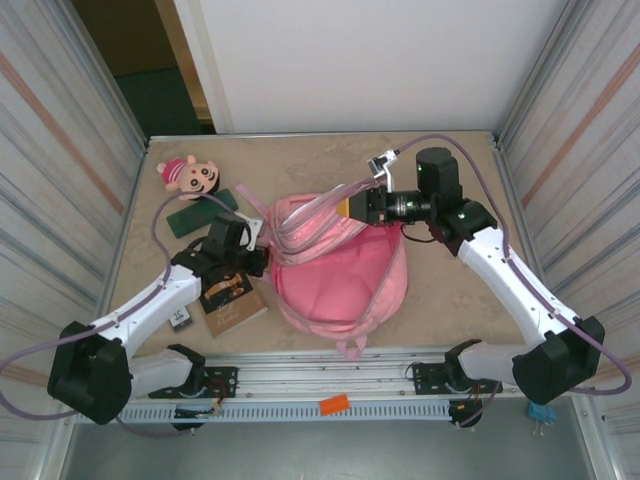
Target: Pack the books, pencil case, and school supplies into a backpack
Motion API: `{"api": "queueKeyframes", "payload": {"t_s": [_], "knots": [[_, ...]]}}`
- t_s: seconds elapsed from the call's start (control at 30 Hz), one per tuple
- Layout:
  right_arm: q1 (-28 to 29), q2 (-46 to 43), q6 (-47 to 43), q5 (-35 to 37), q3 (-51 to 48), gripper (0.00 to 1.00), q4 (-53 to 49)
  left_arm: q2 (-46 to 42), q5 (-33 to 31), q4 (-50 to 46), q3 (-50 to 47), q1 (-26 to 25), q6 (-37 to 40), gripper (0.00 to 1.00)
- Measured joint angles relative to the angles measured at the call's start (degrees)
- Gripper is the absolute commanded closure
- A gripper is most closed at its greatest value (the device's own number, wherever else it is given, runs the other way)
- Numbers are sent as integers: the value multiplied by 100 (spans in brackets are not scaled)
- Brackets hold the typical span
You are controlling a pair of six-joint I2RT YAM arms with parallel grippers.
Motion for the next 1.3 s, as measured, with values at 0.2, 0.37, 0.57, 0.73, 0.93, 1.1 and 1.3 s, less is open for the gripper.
{"api": "queueKeyframes", "payload": {"t_s": [0.2,0.37,0.57,0.73,0.93,1.1,1.3], "knots": [[-168,63,-166,-444,199,90,-289,175,-278,214,0,142,-72,95],[-166,190,-199,-232,199,90,-428,107,-297,387,0,409,-343,72],[-116,245,146,446,-48,91,313,-780,-127,179,-2,422,-800,52],[74,450,262,1252,-433,89,1008,-1567,122,4,-31,422,-1141,50],[225,857,271,2006,-721,78,1694,-1722,275,-131,-284,422,-1460,51],[240,1189,393,2549,-719,52,1729,-1585,306,-151,-422,422,-1858,51],[426,1335,411,3414,-577,28,330,-1353,442,-122,-439,422,-2192,51]]}}
